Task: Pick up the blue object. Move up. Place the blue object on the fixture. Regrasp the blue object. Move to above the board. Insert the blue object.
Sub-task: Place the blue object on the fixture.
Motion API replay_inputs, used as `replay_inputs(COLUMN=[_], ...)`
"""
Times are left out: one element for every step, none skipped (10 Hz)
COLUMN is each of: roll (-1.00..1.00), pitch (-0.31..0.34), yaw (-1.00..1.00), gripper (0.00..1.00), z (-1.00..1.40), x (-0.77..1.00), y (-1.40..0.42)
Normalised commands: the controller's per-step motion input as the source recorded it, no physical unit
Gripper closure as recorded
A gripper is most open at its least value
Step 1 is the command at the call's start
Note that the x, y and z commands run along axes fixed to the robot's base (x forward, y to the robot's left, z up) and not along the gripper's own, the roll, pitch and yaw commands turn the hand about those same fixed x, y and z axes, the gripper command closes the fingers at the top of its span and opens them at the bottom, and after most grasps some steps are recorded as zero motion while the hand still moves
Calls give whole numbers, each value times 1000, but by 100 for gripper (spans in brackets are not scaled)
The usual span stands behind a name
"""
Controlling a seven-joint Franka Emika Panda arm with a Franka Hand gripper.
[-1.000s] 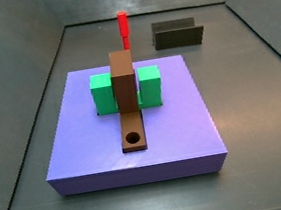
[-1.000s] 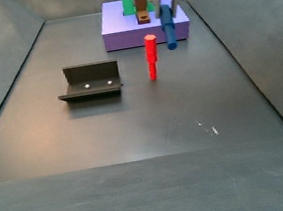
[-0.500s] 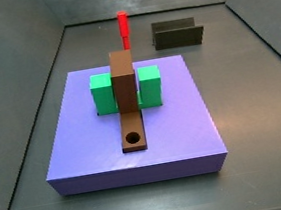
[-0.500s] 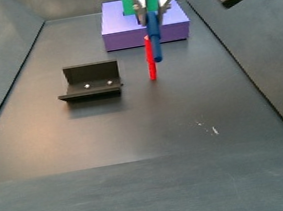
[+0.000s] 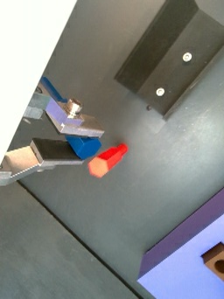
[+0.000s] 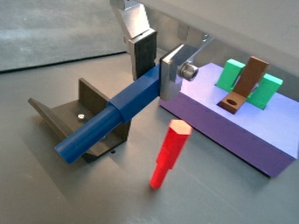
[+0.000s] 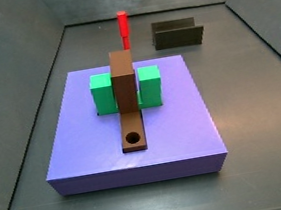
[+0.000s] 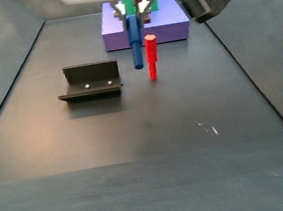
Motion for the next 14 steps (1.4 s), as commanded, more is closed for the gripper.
replay_inputs(roll=[-257, 0, -231, -989, -1000, -1000, -614, -546, -669, -771, -829, -840, -449, -154], pitch=[183, 134, 157, 0, 0, 0, -157, -249, -260, -66, 0, -51, -146, -134], yaw=[-63, -129, -129, -14, -29, -86, -231, -223, -200, -337, -349, -291, -277, -194], gripper=[100, 100, 100, 100, 100, 100, 100, 100, 100, 100, 100, 100, 100, 100], z=[-220, -377, -217, 0, 43, 0, -423, -497, -394, -49, 463, 569, 0, -429], x=[1000, 937, 917, 789, 694, 717, 729, 603, 594, 520, 423, 257, 420, 511], y=[0, 0, 20, 49, 37, 0, 83, 66, 0, -51, -143, -54, -54, 0])
